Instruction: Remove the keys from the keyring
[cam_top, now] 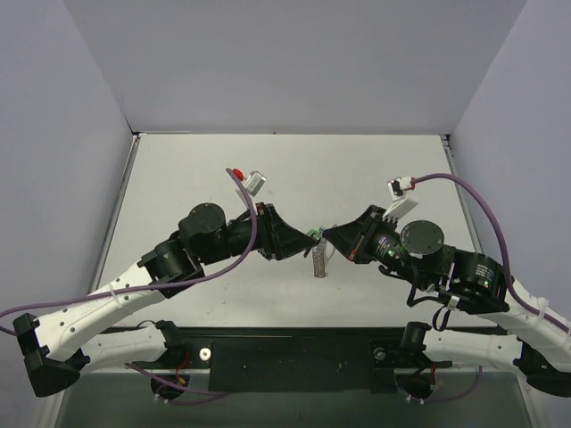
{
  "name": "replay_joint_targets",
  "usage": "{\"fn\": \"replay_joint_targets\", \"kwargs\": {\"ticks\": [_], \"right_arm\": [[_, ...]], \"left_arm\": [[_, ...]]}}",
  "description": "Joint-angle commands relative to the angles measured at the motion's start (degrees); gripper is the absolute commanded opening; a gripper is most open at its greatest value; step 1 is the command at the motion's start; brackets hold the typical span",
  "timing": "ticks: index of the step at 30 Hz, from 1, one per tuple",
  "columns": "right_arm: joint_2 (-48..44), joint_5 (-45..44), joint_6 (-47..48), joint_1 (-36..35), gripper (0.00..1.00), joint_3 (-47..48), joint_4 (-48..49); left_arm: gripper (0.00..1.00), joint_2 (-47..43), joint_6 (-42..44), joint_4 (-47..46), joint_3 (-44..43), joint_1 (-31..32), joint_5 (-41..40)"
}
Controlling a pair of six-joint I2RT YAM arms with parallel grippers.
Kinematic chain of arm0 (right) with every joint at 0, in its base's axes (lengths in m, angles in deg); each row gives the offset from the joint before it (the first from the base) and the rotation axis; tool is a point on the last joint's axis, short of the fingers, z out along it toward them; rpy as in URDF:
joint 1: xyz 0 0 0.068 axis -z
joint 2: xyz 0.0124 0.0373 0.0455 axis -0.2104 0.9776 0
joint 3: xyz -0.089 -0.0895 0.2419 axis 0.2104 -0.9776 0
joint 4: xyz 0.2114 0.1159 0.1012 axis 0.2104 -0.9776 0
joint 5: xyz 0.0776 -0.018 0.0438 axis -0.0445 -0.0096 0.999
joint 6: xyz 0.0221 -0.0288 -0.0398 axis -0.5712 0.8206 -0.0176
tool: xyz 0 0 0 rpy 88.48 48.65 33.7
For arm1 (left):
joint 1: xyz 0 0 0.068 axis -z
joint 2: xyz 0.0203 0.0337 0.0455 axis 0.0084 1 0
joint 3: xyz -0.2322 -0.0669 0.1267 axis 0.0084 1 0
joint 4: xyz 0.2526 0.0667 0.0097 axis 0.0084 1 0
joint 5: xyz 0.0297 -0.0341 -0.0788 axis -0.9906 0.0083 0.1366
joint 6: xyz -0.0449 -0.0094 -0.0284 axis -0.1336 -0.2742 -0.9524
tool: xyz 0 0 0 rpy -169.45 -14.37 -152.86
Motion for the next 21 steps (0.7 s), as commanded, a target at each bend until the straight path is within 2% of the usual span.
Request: {"fn": "replay_joint_targets", "kwargs": {"ticks": [1,7,17,19,21], "right_arm": [[-0.9,0.2,0.3,-0.5,0.0,-0.3,3.7],[-0.8,0.3,0.5,-0.5,0.0,-0.9,4.1],[-0.9,0.5,0.5,-0.8,0.0,-1.3,4.6],[-1.2,0.5,0.5,-0.8,0.0,-1.6,5.0],[-1.3,0.6,0.4,-1.1,0.0,-1.9,5.2]], "left_arm": [[0.5,0.2,-0.1,-4.9,-2.8,0.3,0.8],[0.38,0.9,0.0,-7.5,-2.7,0.4,3.2],[0.25,0.5,-0.3,-8.4,-2.1,0.3,3.7],[0.21,0.3,-0.4,-8.7,-1.8,0.4,3.7],[0.12,0.3,-0.5,-8.8,-1.7,0.3,3.6]]}}
